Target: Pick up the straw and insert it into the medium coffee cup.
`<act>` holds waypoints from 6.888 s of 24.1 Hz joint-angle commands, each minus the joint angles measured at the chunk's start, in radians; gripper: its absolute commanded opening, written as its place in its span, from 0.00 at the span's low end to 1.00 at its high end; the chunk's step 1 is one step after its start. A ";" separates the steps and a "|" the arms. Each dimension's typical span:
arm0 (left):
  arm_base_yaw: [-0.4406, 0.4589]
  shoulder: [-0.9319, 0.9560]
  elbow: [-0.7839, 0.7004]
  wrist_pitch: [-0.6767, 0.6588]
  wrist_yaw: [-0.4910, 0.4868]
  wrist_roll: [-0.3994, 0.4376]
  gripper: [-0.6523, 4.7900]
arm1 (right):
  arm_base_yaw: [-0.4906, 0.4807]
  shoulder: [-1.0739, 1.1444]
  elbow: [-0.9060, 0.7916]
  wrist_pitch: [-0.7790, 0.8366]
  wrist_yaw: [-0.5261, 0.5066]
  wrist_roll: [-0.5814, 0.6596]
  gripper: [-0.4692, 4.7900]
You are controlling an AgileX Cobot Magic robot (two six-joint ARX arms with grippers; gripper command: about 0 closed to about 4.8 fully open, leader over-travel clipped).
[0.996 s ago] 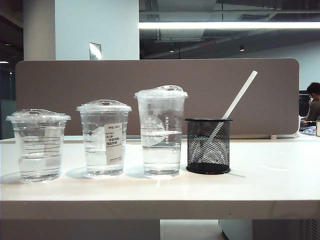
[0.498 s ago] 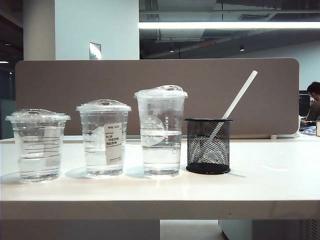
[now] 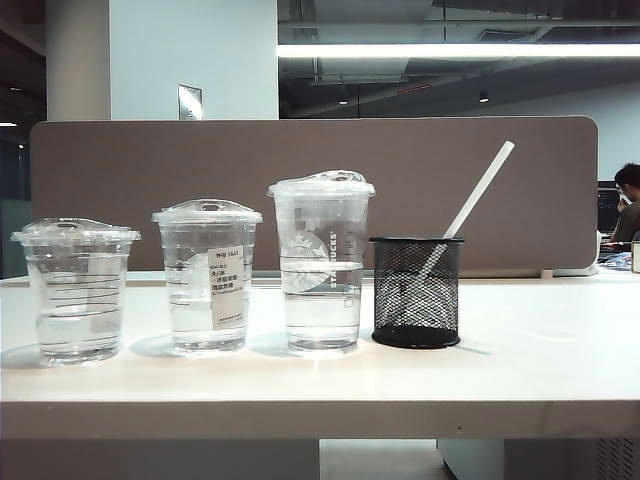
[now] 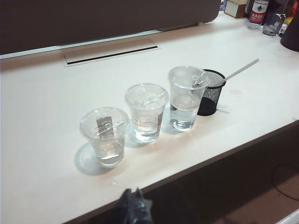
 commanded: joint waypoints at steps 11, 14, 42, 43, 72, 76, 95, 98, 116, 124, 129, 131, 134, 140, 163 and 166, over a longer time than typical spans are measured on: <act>0.000 0.002 0.001 0.012 -0.003 0.000 0.11 | 0.002 -0.001 -0.002 0.109 0.039 0.053 0.08; 0.000 0.002 0.001 0.012 -0.003 0.000 0.11 | 0.001 -0.001 0.114 0.164 0.223 0.179 0.08; -0.001 0.002 0.001 0.011 -0.007 0.001 0.11 | -0.446 1.179 0.737 0.662 -0.229 0.351 0.08; 0.003 0.002 0.001 0.010 -0.003 0.000 0.11 | -0.405 1.179 0.644 0.733 -0.225 0.350 0.08; 0.000 0.002 0.001 0.012 0.023 -0.001 0.11 | 0.330 1.415 0.104 1.424 0.040 0.291 0.46; 0.000 0.002 0.001 0.012 0.023 0.000 0.11 | 0.339 1.519 0.144 1.495 -0.003 0.311 0.46; 0.000 0.002 0.001 0.013 0.023 -0.001 0.11 | 0.367 1.648 0.317 1.551 -0.072 0.311 0.24; 0.000 0.002 0.001 0.012 0.023 -0.001 0.11 | 0.367 1.648 0.317 1.551 -0.072 0.311 0.21; 0.000 0.002 0.001 0.013 0.023 0.000 0.11 | 0.366 1.638 0.364 1.560 -0.098 0.309 0.11; 0.000 0.002 0.001 0.013 0.023 0.000 0.11 | 0.365 1.499 0.445 1.352 -0.141 0.203 0.11; 0.000 0.002 0.001 0.013 0.023 0.000 0.11 | 0.365 1.284 0.581 0.982 -0.167 0.048 0.11; 0.000 0.002 0.001 0.013 0.023 0.000 0.11 | 0.366 1.235 0.640 0.875 -0.194 0.016 0.11; 0.000 0.002 0.001 0.013 0.023 0.000 0.11 | 0.373 1.192 0.816 0.682 -0.300 0.014 0.11; 0.000 0.002 0.001 0.013 0.022 0.000 0.11 | 0.499 1.245 0.984 0.515 -0.315 0.014 0.11; 0.000 0.002 0.001 0.013 0.016 0.003 0.11 | 0.690 1.368 1.003 0.398 -0.267 -0.061 0.11; 0.000 0.002 0.001 0.012 0.016 0.003 0.11 | 0.691 1.368 1.003 0.386 -0.268 -0.061 0.11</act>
